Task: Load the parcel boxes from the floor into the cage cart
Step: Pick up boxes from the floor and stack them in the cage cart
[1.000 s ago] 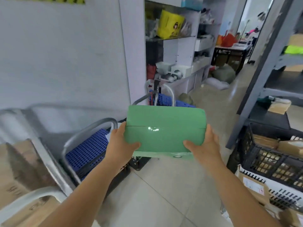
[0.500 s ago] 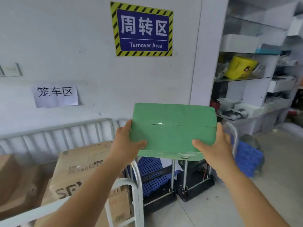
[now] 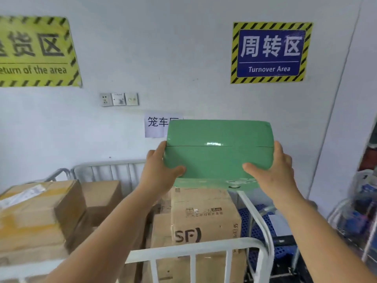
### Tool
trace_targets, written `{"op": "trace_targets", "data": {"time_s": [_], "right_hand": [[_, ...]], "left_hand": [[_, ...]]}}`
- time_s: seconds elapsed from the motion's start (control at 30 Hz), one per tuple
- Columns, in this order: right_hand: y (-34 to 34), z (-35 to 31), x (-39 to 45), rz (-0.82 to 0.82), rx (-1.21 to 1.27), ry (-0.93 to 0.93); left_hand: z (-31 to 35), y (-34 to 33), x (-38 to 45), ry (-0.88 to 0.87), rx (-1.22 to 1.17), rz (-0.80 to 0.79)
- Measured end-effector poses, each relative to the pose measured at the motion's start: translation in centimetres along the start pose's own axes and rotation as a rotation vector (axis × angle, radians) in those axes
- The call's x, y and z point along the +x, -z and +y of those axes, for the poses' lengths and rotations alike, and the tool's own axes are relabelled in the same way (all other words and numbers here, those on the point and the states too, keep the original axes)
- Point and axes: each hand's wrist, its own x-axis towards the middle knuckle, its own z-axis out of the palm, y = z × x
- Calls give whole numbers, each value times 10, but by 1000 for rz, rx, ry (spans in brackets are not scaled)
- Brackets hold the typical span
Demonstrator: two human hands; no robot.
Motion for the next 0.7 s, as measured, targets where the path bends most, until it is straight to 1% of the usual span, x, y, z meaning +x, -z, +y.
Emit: {"op": "trace_targets", "data": {"time_s": [0.17, 0.33, 0.5, 0.7], "right_hand": [[-82, -41, -9, -65, 41, 23], [-151, -65, -7, -147, 69, 42], [-220, -79, 16, -249, 104, 39], [-296, -72, 71, -341, 93, 52]], "left_hand": [[-45, 69, 15, 49, 9, 69], [-89, 112, 35, 109, 29, 123], [-137, 132, 65, 182, 50, 197], [-187, 127, 123, 259, 59, 238]]}}
